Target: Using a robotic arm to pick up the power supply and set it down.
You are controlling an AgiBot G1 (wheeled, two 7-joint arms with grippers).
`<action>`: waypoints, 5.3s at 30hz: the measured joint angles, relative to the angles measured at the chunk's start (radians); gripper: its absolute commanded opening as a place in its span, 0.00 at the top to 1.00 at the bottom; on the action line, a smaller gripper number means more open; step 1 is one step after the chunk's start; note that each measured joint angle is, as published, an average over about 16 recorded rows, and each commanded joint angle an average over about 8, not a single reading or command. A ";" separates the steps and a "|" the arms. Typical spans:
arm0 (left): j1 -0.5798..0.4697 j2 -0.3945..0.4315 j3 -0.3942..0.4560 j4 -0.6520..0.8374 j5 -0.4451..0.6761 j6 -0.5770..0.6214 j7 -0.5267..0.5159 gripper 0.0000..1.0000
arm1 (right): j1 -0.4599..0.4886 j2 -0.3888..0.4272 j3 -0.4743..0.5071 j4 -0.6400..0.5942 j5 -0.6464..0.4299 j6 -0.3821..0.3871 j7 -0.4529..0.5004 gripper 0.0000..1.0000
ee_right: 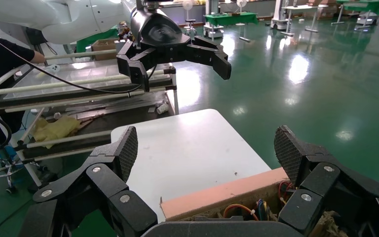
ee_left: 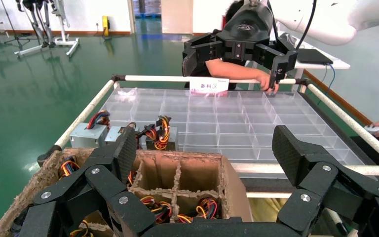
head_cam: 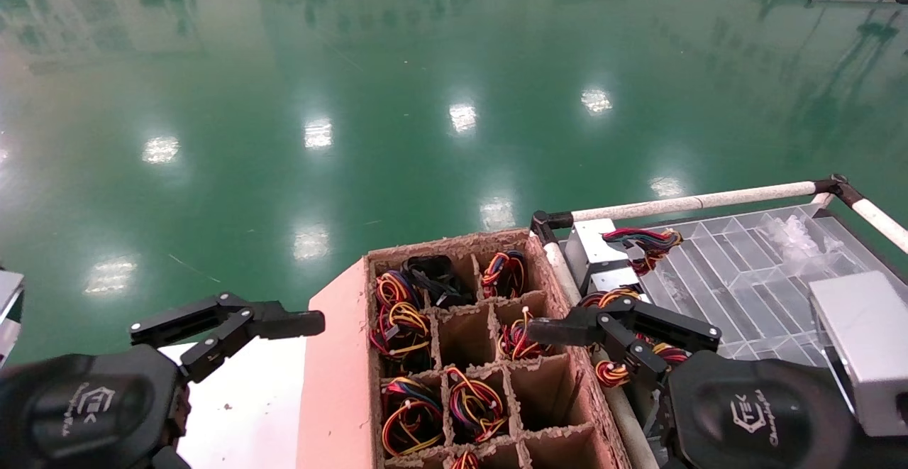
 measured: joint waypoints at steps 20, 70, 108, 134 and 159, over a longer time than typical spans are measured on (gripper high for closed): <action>0.000 0.000 0.000 0.000 0.000 0.000 0.000 1.00 | 0.000 0.000 0.000 0.000 0.000 0.000 0.000 0.00; 0.000 0.000 0.000 0.000 0.000 0.000 0.000 0.01 | 0.444 -0.405 -0.333 -0.591 -0.763 0.284 -0.123 1.00; 0.000 0.000 0.001 0.000 0.000 0.000 0.000 0.00 | 0.442 -0.363 -0.288 -0.579 -0.679 0.235 -0.014 1.00; 0.000 0.000 0.001 0.000 0.000 0.000 0.000 0.00 | 0.372 -0.223 -0.071 -0.499 -0.284 0.031 -0.093 1.00; 0.000 0.000 0.001 0.000 -0.001 0.000 0.001 0.00 | 0.407 0.035 -0.017 -0.454 -0.041 -0.084 -0.100 1.00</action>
